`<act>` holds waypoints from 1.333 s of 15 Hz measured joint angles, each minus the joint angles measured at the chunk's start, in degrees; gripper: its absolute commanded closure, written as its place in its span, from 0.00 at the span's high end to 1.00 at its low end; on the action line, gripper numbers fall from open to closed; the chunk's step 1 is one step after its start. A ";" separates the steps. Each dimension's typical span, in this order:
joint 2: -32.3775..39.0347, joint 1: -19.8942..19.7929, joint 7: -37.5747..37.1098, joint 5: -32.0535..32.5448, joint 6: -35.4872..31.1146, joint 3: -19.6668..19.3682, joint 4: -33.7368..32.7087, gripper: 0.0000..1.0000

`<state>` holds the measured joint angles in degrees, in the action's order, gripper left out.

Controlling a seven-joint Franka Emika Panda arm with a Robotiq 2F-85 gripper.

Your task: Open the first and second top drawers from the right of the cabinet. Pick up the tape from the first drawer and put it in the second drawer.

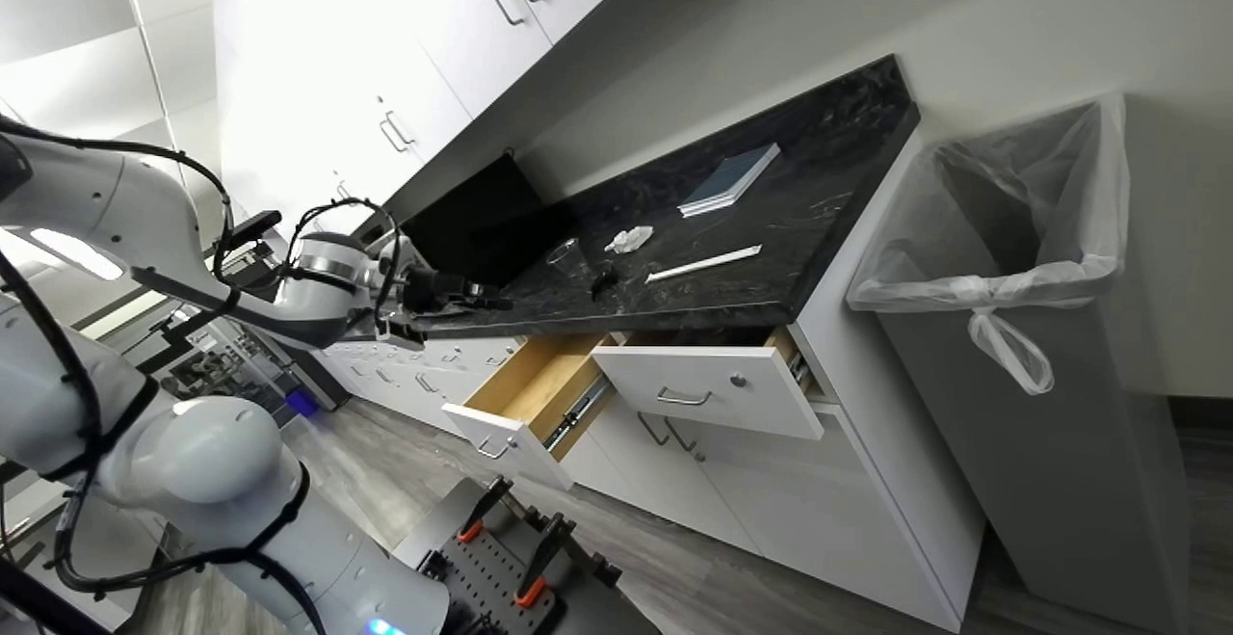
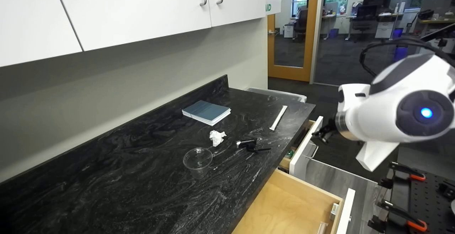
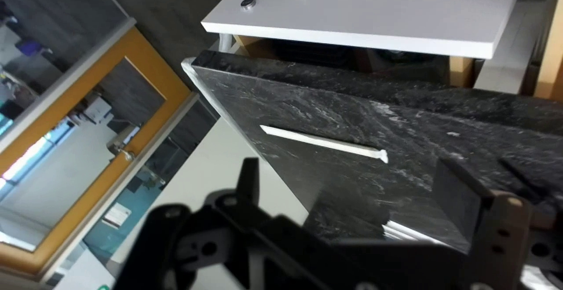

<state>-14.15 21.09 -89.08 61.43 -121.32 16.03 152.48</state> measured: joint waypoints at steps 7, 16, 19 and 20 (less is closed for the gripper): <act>-6.29 -12.45 1.51 -3.37 -15.05 -14.26 2.66 1.00; -7.78 -18.59 0.90 -8.56 -21.33 -17.53 5.58 1.00; -7.52 -21.94 1.51 -14.86 -24.80 -19.41 5.43 1.00; -7.24 -23.51 2.94 -17.16 -26.85 -20.86 5.50 1.00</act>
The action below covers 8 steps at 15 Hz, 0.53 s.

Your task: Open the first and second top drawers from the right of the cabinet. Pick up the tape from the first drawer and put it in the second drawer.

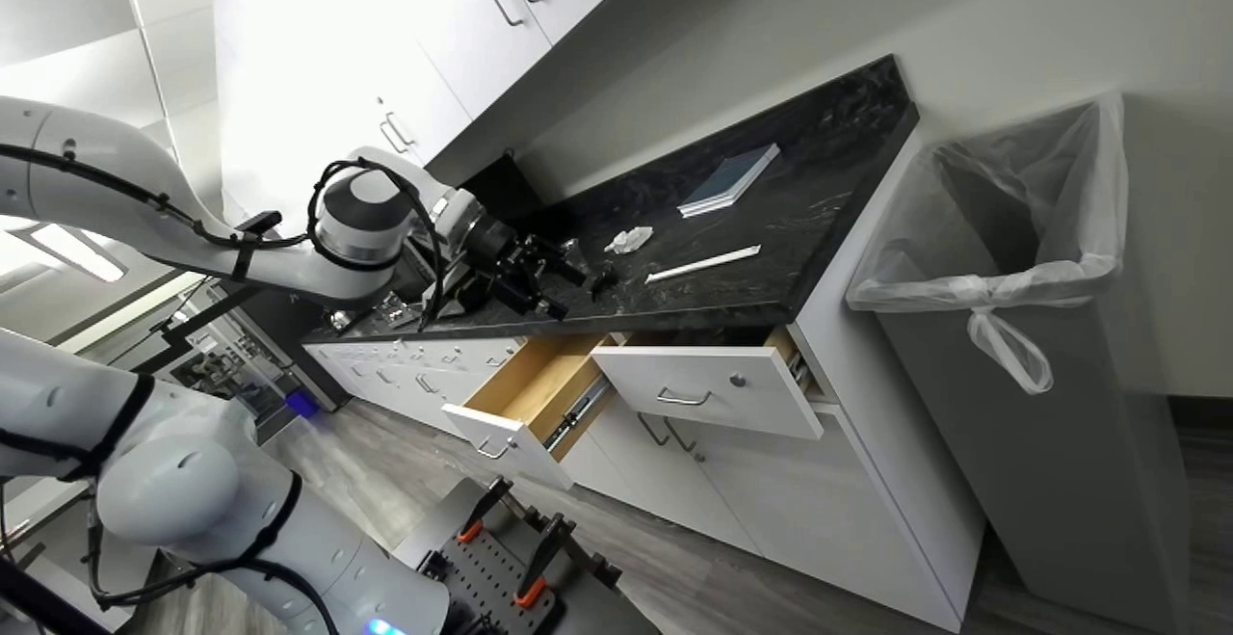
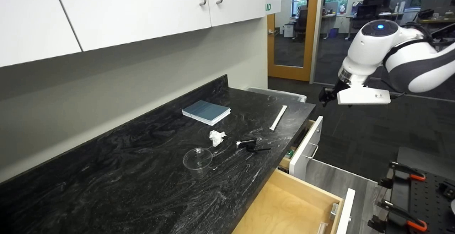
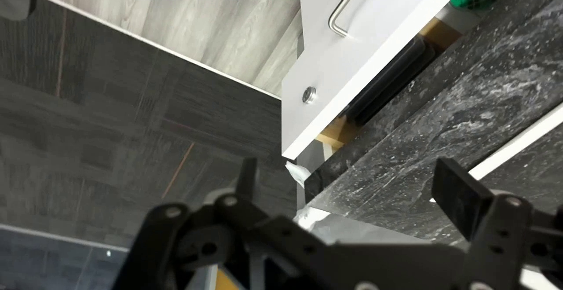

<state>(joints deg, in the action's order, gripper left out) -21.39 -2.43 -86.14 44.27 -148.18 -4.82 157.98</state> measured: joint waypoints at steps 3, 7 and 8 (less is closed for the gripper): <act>2.36 -4.50 7.90 -9.70 -7.20 -5.18 0.30 1.00; 9.70 -5.51 19.29 -28.82 -19.54 -10.93 1.20 1.00; 12.10 -1.95 21.26 -33.67 -22.88 -14.40 1.37 1.00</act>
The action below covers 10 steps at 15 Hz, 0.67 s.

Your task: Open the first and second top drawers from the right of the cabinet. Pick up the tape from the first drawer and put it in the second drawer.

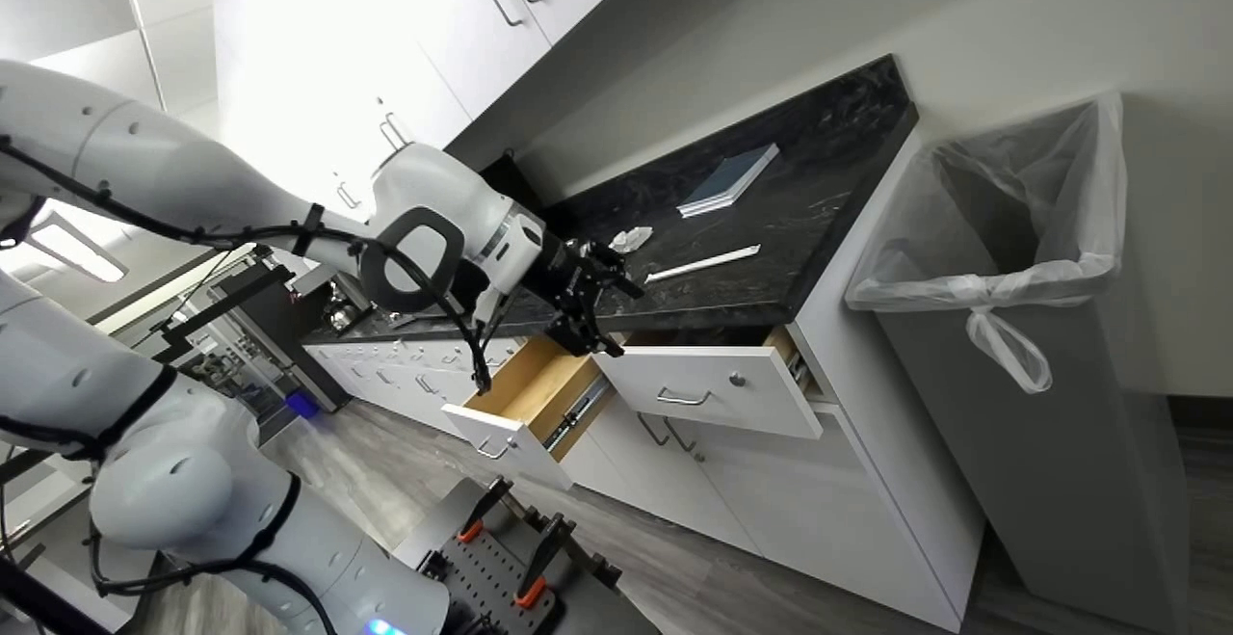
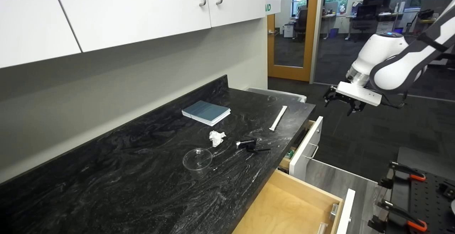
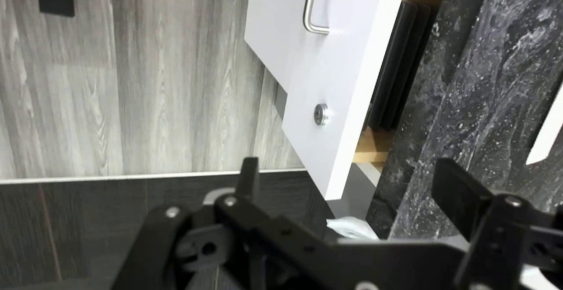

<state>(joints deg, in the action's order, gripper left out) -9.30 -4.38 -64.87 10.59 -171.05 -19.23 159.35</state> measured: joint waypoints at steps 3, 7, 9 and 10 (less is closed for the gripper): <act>3.03 9.99 2.49 -12.48 -2.55 -4.18 -0.27 1.00; 3.37 4.31 3.19 -13.19 -2.55 0.89 -0.25 1.00; 3.45 4.05 3.34 -13.16 -2.54 0.73 -0.26 1.00; 3.78 3.65 3.67 -14.51 -2.54 1.74 -0.31 1.00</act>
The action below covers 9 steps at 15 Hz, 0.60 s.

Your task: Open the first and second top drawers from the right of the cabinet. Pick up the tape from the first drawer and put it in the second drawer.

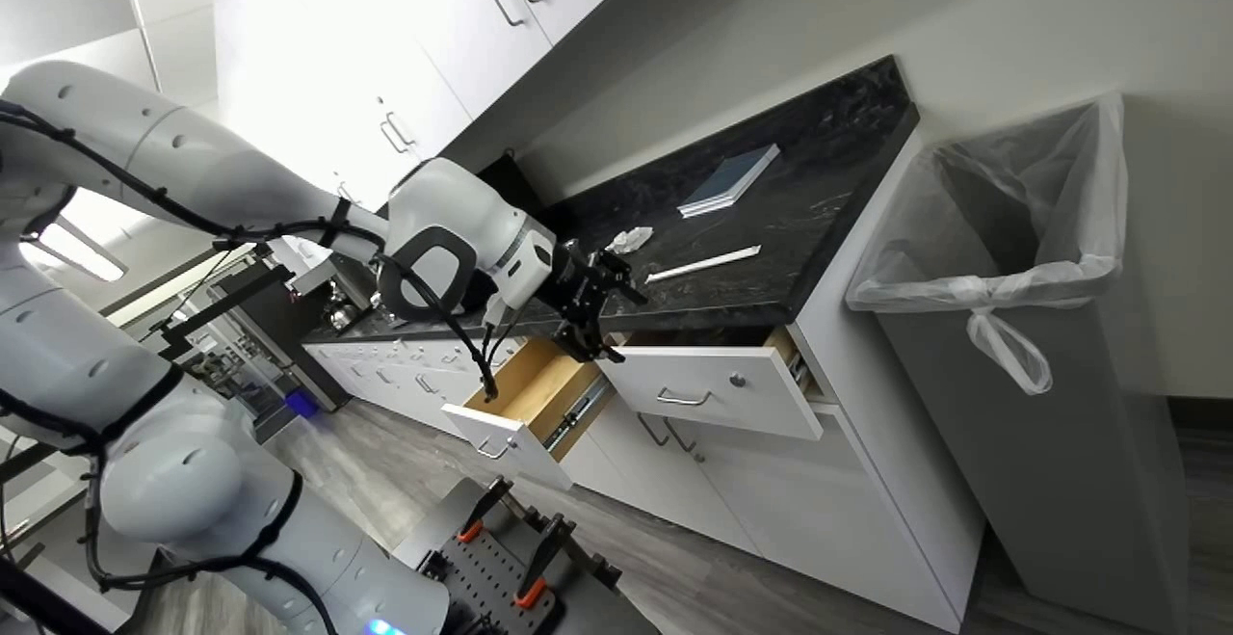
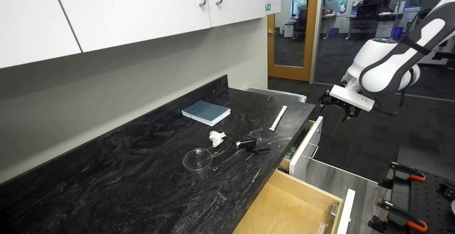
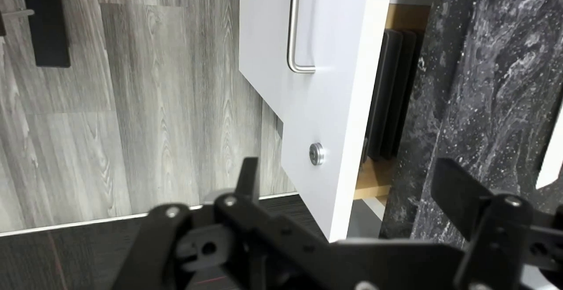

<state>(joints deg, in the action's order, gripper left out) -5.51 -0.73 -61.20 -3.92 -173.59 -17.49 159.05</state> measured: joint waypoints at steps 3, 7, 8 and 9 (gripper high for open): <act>2.19 0.73 2.08 -5.05 -0.01 1.94 -0.62 1.00; 5.83 4.49 6.91 -13.80 -1.70 2.38 -1.93 1.00; 6.67 4.95 8.43 -16.18 -2.32 2.88 -2.34 1.00; 7.47 5.14 10.12 -18.43 -3.29 3.57 -2.72 1.00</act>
<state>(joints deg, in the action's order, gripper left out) 1.95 4.41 -51.08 -22.35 -176.89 -13.92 156.33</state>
